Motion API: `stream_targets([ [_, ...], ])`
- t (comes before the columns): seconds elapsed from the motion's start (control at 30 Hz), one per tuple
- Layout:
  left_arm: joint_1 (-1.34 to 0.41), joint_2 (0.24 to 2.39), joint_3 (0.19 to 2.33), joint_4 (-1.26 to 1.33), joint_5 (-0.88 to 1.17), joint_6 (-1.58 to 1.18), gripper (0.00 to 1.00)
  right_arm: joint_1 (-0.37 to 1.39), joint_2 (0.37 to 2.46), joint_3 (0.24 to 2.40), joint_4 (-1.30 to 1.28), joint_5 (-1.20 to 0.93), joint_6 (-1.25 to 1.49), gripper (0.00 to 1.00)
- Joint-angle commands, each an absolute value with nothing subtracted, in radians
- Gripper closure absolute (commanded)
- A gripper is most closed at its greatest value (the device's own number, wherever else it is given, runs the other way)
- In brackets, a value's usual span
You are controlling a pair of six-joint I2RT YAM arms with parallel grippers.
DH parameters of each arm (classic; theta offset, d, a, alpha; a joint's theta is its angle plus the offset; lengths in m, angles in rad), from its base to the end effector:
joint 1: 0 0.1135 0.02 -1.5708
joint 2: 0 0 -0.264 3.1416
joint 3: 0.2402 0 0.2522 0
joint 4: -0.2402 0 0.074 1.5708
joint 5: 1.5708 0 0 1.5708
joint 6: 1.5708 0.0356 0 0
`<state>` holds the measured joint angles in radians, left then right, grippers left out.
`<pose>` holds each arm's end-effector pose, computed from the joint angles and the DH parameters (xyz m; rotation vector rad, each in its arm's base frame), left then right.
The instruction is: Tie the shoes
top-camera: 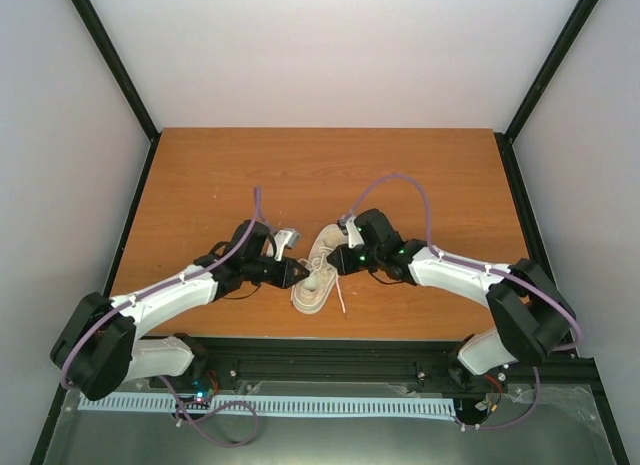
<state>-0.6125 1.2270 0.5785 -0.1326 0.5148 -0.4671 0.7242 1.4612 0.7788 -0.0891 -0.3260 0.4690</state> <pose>0.1839 -0.1506 0.1880 0.4547 2.4710 -1.0989 0.2144 0.2048 0.1929 -0.4896 2.4537 0.9319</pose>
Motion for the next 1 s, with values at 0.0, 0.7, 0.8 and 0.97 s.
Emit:
stream_targets([
  [0.0,-0.609,1.189,0.600,-0.185,0.472,-0.459,0.90,0.743,1.489,0.799,-0.074,-0.372,0.442,0.97],
  [0.7,-0.581,1.357,0.861,-0.280,0.368,-0.584,0.52,0.754,1.483,0.774,-0.072,-0.366,0.437,0.97],
  [0.8,-0.579,1.401,0.860,-0.277,0.380,-0.591,0.57,0.755,1.483,0.772,-0.071,-0.367,0.433,0.97],
  [0.97,-0.578,1.446,0.846,-0.251,0.424,-0.610,0.64,0.755,1.485,0.770,-0.069,-0.370,0.428,0.97],
])
